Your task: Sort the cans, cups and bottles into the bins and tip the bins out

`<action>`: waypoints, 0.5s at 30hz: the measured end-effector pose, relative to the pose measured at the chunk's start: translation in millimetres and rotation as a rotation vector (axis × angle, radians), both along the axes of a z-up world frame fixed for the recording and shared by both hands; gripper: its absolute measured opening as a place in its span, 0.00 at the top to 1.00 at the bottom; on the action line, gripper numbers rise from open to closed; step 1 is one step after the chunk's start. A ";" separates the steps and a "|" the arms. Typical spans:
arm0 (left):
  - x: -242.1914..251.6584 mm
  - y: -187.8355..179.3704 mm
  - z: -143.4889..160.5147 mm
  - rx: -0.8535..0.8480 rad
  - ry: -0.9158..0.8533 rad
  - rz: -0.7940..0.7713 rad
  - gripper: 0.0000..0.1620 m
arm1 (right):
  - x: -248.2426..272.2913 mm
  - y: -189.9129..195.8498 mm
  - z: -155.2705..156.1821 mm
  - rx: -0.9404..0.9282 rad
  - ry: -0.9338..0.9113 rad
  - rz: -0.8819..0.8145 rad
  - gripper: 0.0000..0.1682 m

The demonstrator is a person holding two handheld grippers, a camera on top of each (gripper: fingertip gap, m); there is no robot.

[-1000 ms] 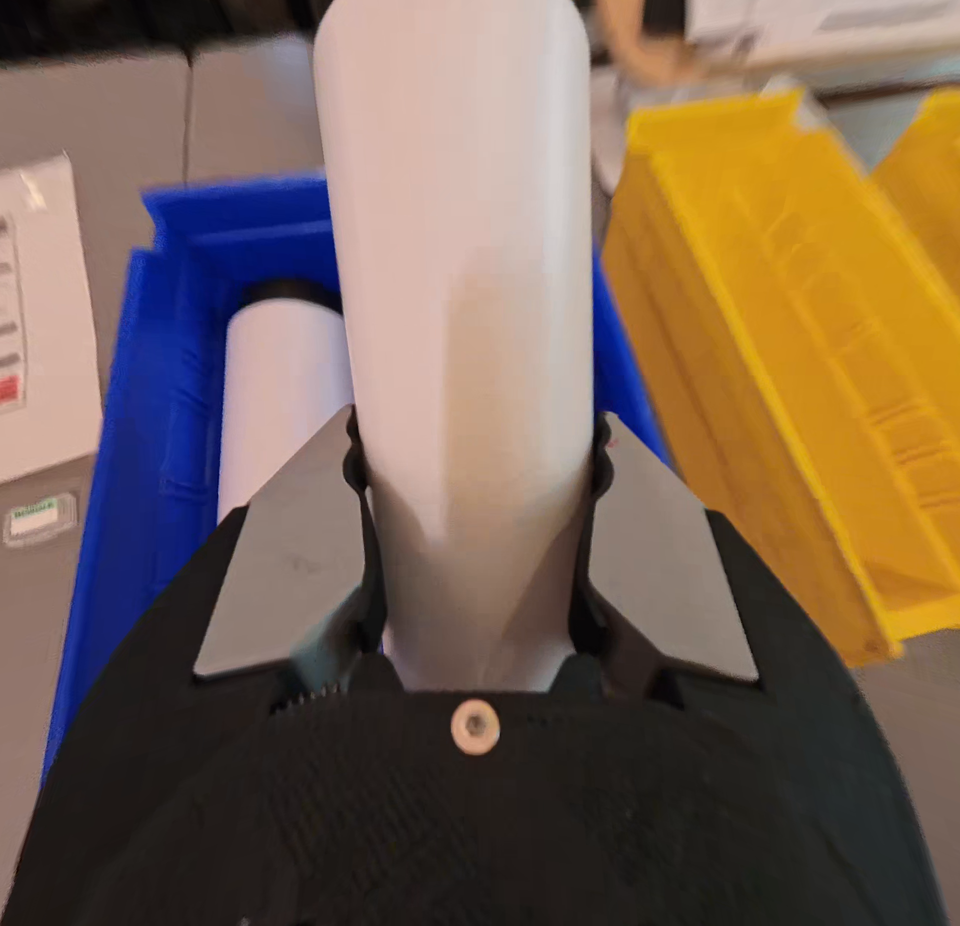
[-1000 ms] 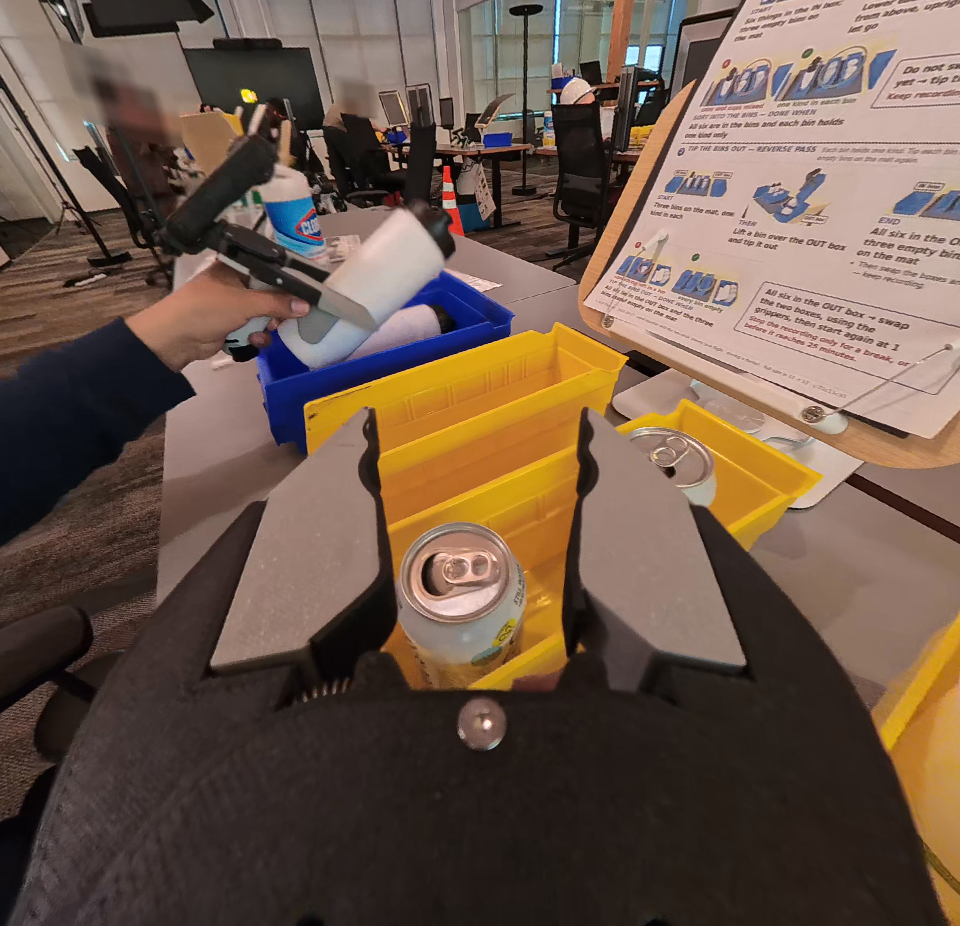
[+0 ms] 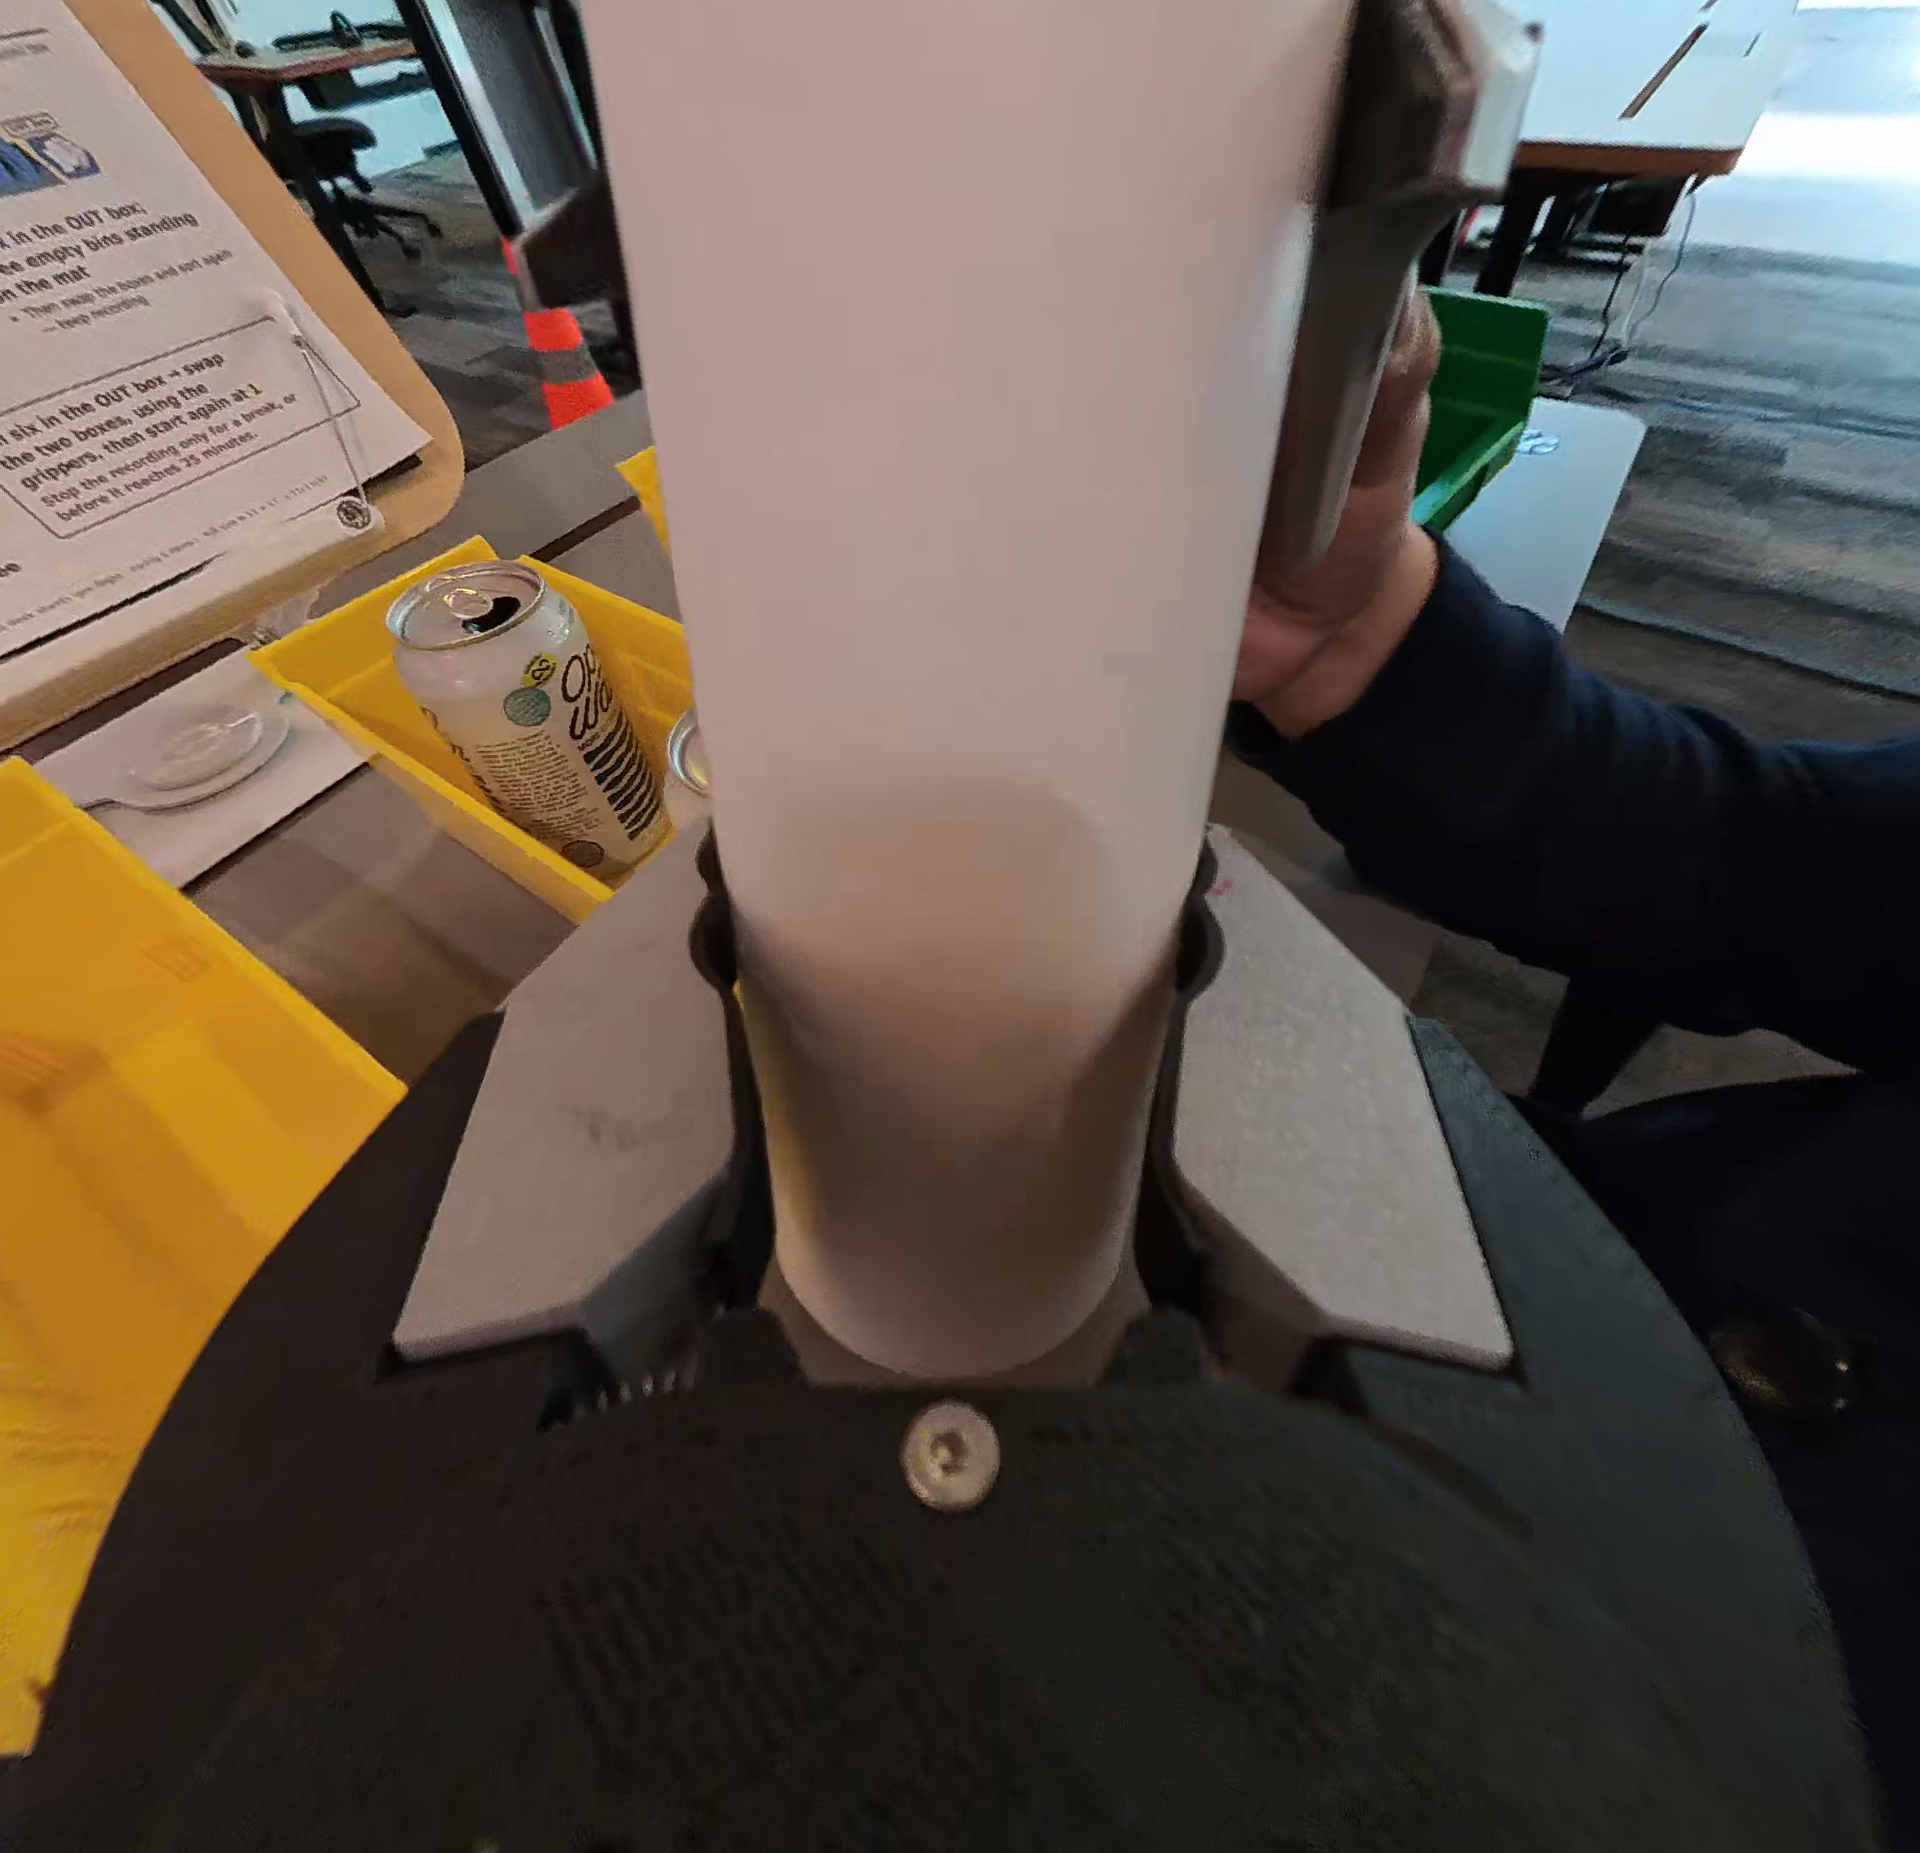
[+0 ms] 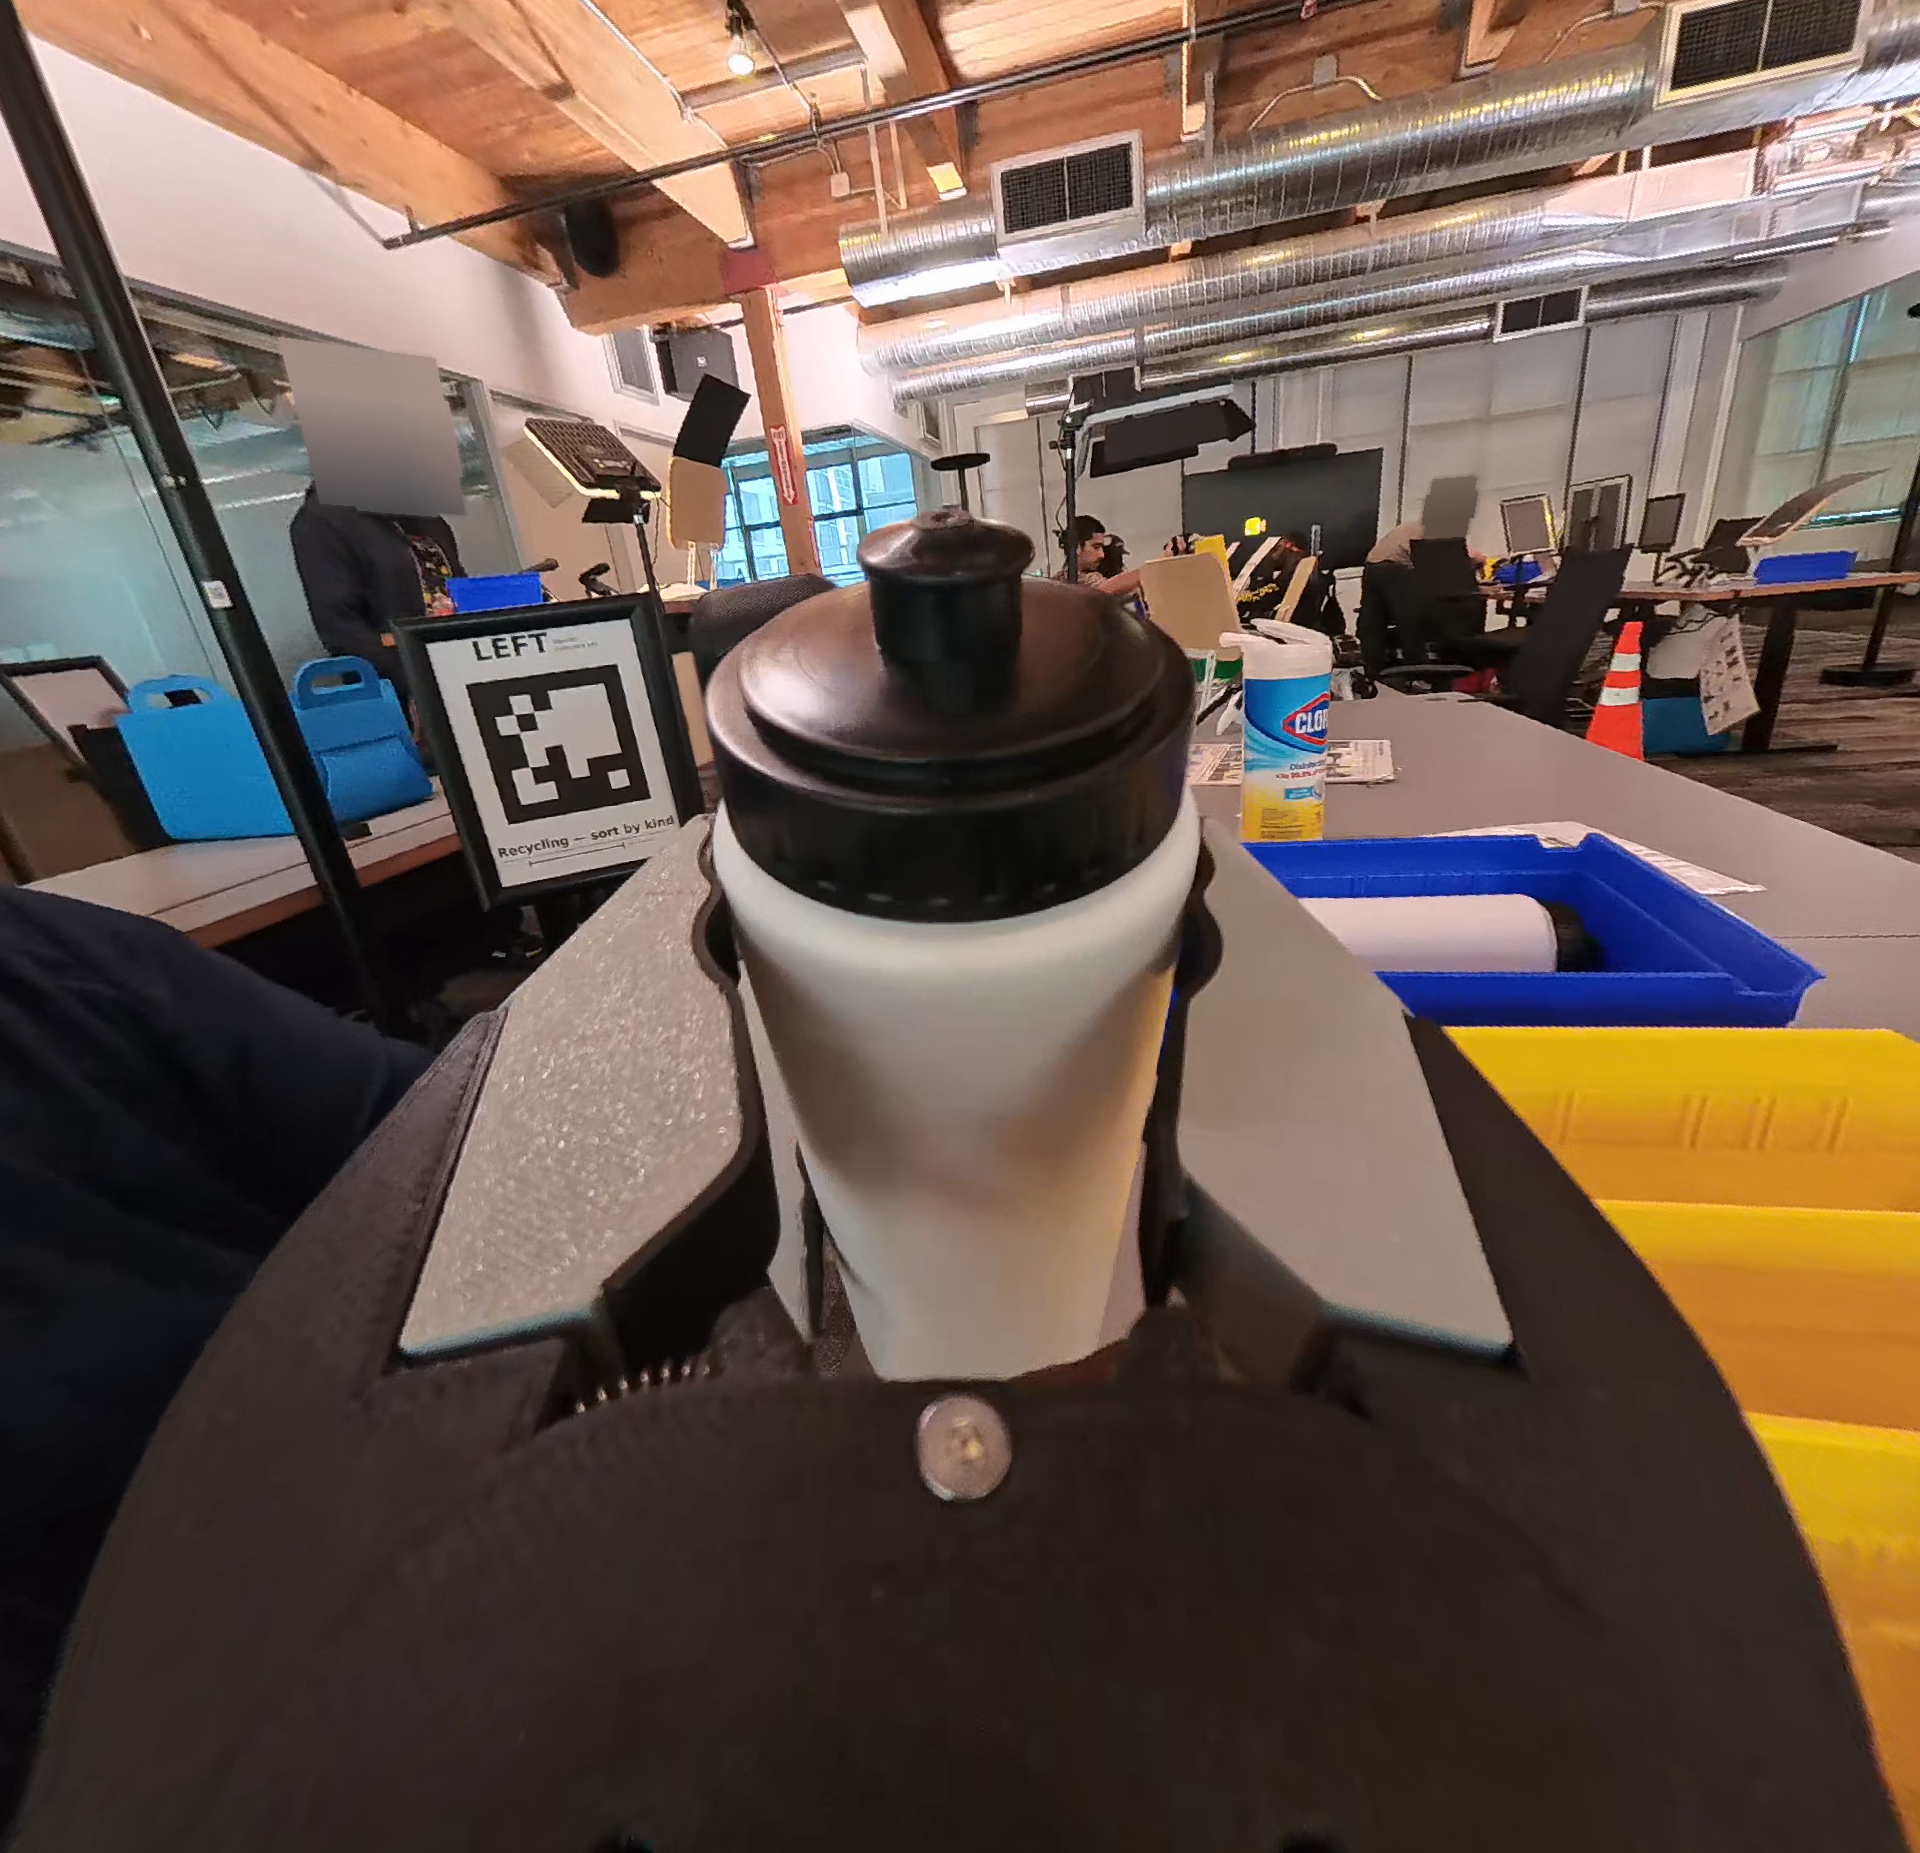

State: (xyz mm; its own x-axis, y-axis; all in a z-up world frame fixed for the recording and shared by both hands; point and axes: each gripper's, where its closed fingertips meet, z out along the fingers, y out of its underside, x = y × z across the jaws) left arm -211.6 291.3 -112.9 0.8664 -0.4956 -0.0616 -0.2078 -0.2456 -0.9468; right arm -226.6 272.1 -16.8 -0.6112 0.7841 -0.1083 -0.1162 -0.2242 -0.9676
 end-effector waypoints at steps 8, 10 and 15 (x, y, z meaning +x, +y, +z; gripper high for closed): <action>8.6 -4.3 4.5 -0.017 -0.081 -0.050 0.47 | -10.6 -21.0 -26.7 0.100 -0.110 0.060 0.50; 8.5 -5.4 5.5 -0.014 -0.082 -0.054 0.47 | -13.3 -25.5 -32.0 0.130 -0.124 0.056 0.51; 8.4 -10.0 19.4 0.027 -0.139 -0.072 0.47 | -10.2 -26.4 -32.4 0.097 -0.144 0.101 0.50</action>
